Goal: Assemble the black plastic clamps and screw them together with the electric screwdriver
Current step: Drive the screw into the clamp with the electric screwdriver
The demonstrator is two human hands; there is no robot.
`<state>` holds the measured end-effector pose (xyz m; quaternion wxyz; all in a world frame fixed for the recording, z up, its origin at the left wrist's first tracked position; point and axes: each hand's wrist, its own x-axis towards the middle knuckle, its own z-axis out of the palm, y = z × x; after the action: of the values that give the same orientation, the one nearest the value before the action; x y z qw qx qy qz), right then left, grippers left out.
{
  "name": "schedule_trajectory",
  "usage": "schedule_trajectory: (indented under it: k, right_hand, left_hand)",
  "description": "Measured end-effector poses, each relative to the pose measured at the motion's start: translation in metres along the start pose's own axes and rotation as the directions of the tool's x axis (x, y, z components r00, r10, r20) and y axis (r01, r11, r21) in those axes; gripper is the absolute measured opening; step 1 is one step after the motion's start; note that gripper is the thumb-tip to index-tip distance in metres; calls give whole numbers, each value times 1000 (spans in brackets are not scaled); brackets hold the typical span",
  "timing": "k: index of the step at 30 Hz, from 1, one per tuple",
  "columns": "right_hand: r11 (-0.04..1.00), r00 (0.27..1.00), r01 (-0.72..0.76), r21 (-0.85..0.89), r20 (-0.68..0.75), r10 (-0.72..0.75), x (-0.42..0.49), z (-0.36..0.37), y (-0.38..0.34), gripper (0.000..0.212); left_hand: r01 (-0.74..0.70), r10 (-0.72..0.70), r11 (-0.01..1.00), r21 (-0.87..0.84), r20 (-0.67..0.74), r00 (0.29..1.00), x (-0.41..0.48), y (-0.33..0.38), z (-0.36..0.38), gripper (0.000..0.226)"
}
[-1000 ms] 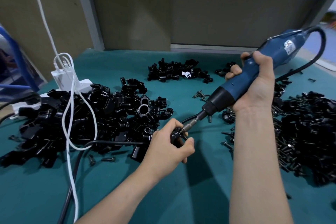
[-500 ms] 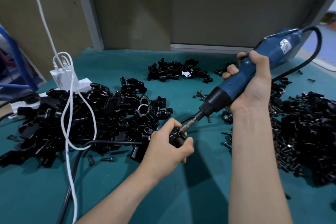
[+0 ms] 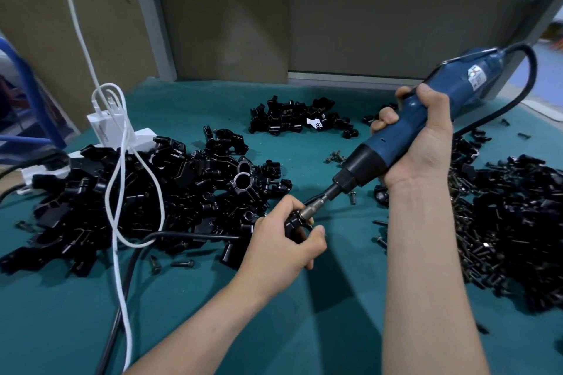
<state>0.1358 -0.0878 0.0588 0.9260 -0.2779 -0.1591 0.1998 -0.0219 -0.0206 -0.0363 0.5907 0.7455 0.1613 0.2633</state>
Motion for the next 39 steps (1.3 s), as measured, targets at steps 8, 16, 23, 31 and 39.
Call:
schedule_trajectory:
  k: [8,16,23,31,39]
  right_hand:
    - [1000,1000,15,-12,21,-15,0,3,3,27]
    - [1000,999,-20,18,37,19,-1,0,2,44]
    - [999,1000,-12,44,19,12,-1,-7,-9,38]
    - [999,997,44,-10,-71,-45,-4,-18,-28,16]
    - [998,999,33,-50,-13,-34,-4,-6,-17,24]
  left_hand:
    - [18,-18,1000,-14,-13,1000,-1,1,-1,21]
    - [6,-5,1000,-29,29,1000,0,5,-4,21]
    - [36,-38,999,15,145,989,0,5,-8,14]
    - [129,-101,956,-263,114,988,4,11,-13,14]
    - [131,-106,961,-245,112,988,6,10,-15,14]
